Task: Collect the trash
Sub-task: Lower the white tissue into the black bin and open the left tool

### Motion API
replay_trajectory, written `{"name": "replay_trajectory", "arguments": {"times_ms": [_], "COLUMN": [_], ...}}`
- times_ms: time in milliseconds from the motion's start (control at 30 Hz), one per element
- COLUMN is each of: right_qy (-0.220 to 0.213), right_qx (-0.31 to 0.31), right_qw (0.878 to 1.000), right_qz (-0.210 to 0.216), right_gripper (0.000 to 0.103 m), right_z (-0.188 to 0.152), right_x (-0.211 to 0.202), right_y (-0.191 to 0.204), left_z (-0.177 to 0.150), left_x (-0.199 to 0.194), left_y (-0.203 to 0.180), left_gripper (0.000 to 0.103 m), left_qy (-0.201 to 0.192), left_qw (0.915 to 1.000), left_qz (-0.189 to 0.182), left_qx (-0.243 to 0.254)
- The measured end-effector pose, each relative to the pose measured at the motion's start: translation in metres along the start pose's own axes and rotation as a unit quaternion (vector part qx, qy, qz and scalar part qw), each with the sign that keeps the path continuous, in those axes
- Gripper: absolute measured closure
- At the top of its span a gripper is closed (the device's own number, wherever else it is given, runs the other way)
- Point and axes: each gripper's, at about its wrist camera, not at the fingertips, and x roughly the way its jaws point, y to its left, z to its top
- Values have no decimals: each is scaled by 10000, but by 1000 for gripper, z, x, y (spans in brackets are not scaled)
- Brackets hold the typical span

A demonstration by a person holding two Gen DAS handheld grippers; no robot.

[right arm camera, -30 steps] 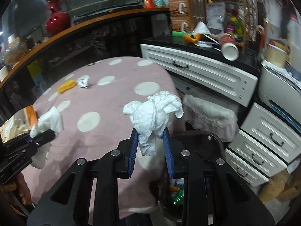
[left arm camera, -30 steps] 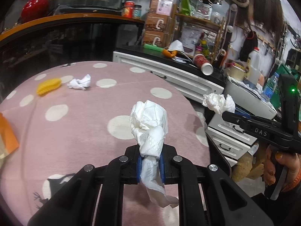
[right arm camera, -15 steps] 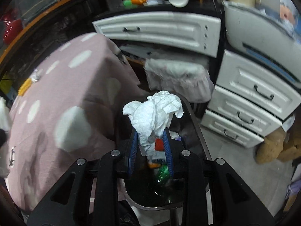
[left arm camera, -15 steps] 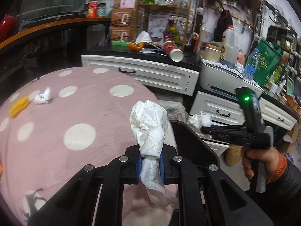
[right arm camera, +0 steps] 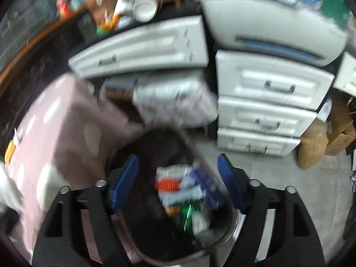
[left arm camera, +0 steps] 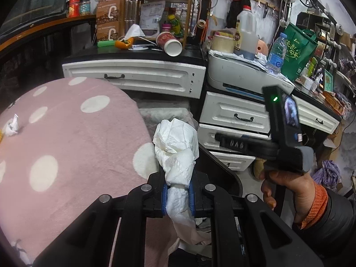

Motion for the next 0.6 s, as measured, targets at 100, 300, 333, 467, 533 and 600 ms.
{"name": "replay_trajectory", "arguments": {"times_ms": [100, 300, 333, 467, 533, 600], "right_qy": [-561, -1062, -1137, -1489, -1650, -1835], "right_qx": [187, 483, 509, 631, 679, 697], "right_qw": [9982, 9928, 9918, 9862, 9831, 9797], "right_qz": [-82, -282, -300, -368, -404, -420], "right_gripper": [18, 17, 16, 15, 12, 12], "right_z": [4, 6, 6, 6, 6, 5], "right_x": [-15, -29, -31, -46, -52, -58], "right_y": [-6, -18, -20, -25, -27, -28], "left_z": [0, -4, -4, -6, -7, -8], "left_x": [12, 42, 47, 69, 81, 94], "left_y": [-6, -21, -24, -32, -36, -40], "left_gripper": [89, 89, 89, 89, 89, 89], "left_qy": [121, 506, 564, 826, 955, 1116], "left_qw": [9999, 9981, 9977, 9955, 9942, 9922], "left_qz": [-104, -357, -379, -451, -475, -532], "left_qx": [44, 60, 72, 147, 165, 176]}}
